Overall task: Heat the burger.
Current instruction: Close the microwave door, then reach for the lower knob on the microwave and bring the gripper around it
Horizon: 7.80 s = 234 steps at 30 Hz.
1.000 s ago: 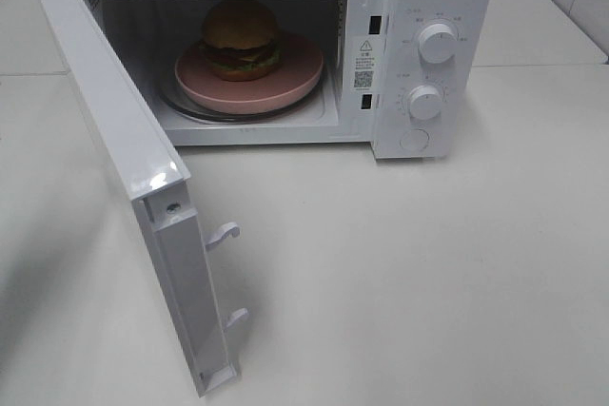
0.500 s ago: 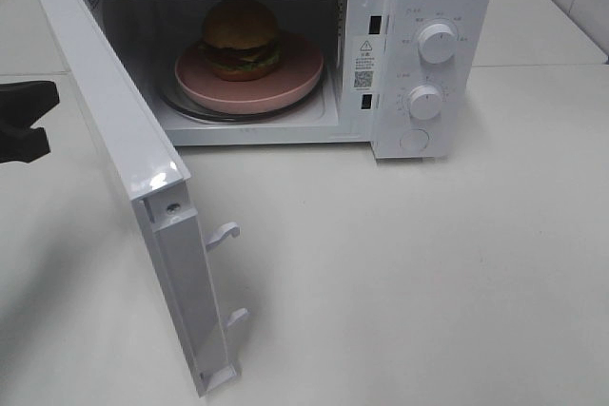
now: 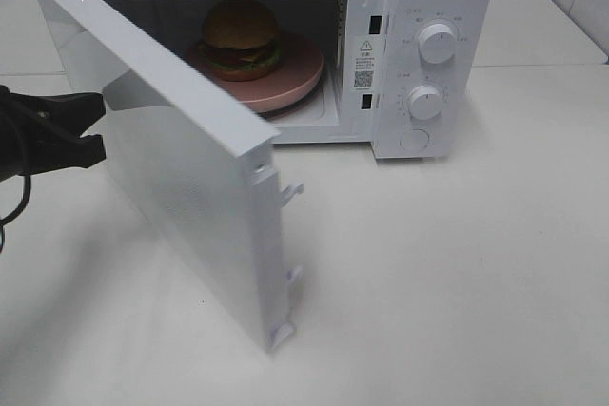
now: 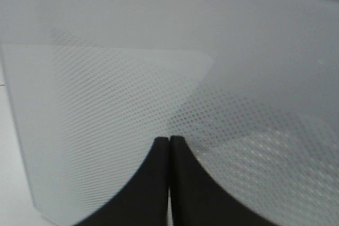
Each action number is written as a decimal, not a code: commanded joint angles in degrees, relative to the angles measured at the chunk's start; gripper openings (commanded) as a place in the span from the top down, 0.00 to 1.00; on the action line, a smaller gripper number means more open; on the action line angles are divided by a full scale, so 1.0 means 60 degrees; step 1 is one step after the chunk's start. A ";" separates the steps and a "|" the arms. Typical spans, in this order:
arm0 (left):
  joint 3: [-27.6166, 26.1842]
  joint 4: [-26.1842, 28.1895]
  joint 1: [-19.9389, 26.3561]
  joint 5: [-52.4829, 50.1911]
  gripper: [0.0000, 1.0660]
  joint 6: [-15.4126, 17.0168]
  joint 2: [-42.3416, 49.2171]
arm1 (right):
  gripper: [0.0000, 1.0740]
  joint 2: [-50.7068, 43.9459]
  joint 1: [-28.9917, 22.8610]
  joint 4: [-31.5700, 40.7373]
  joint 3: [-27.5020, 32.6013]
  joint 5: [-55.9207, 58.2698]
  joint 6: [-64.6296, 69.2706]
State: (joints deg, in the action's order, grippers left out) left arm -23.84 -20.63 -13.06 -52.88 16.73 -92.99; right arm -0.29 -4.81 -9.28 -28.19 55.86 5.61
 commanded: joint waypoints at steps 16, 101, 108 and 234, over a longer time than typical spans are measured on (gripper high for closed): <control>-0.1996 0.1728 -0.2158 0.1662 1.00 -0.0095 -0.0277 | 0.30 -0.0334 0.0057 -0.0029 0.0029 -0.0124 0.0038; -0.8929 0.2492 -0.6159 1.5422 0.07 -0.0372 -0.2196 | 0.30 -0.0325 0.0057 -0.0038 0.0029 -0.0124 0.0048; -0.8929 0.2149 -0.6159 1.8401 0.07 -0.0707 -0.2053 | 0.30 -0.0325 0.0057 -0.0038 0.0029 -0.0124 0.0048; -0.0945 0.3438 0.2636 1.9003 0.07 -0.2406 1.5670 | 0.30 -0.0286 0.0057 -0.0038 0.0029 -0.0124 0.0048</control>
State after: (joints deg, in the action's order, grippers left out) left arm -29.51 0.00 2.64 62.05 2.23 0.23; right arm -0.29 -4.81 -9.28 -28.19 55.86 5.61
